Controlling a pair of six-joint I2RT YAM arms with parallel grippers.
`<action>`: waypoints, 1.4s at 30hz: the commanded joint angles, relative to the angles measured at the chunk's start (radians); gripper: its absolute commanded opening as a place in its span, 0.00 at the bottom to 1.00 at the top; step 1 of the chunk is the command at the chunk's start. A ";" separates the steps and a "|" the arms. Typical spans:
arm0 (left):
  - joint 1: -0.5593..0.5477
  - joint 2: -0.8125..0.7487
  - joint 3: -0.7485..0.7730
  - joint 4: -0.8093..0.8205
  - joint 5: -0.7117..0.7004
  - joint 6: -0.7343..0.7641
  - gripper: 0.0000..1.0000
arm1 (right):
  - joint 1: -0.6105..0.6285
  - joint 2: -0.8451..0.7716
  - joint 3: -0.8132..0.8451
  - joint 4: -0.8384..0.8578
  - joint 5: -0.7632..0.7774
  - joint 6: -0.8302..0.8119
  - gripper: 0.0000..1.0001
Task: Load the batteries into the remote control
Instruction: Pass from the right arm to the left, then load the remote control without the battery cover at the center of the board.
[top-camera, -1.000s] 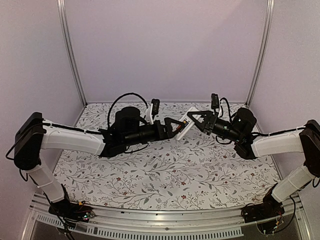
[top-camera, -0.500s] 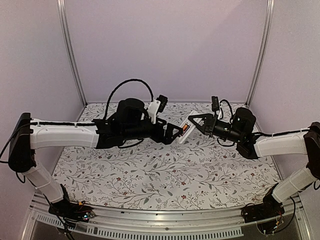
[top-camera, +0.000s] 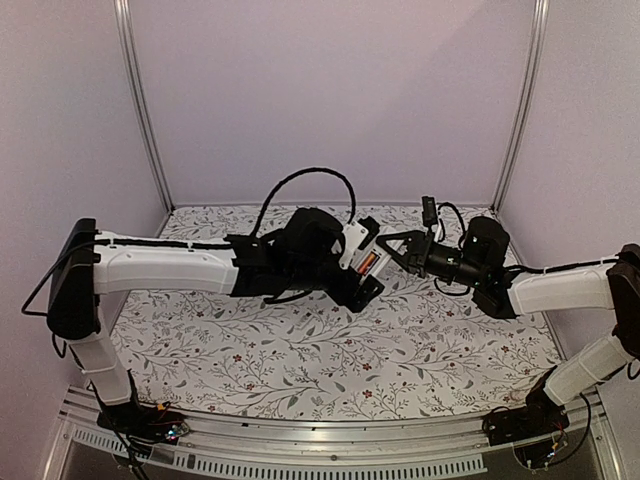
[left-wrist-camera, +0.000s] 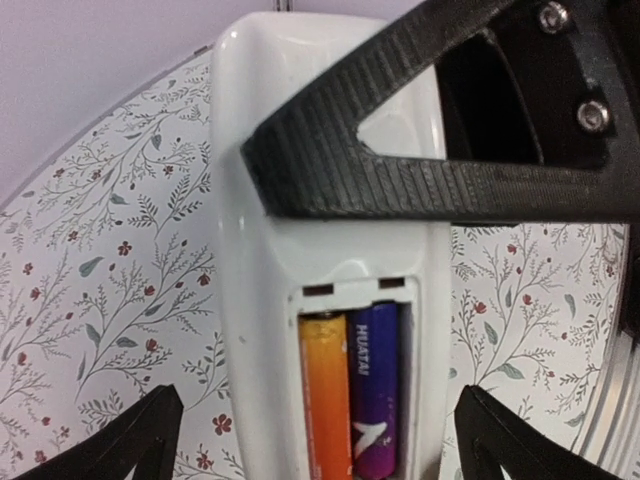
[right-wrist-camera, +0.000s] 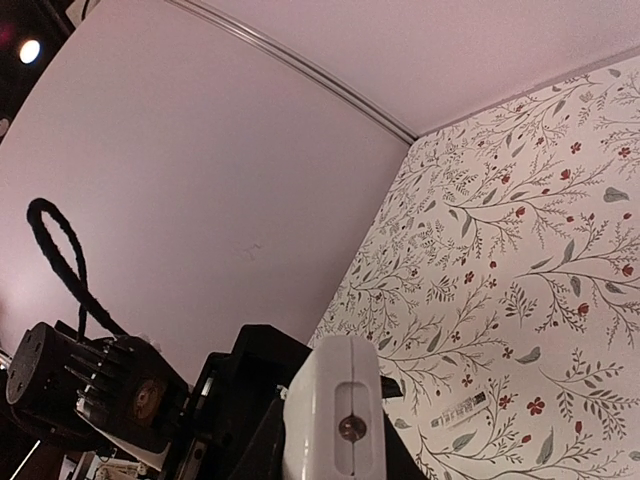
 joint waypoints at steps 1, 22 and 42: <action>-0.008 0.039 0.058 -0.074 -0.088 0.042 0.94 | 0.003 0.006 -0.017 0.003 0.010 0.006 0.01; 0.037 0.005 0.022 -0.153 0.066 0.253 0.38 | -0.038 -0.059 -0.087 -0.117 -0.048 0.000 0.54; 0.061 0.338 0.213 -0.600 0.229 0.414 0.45 | -0.204 -0.247 -0.150 -0.514 -0.037 -0.197 0.76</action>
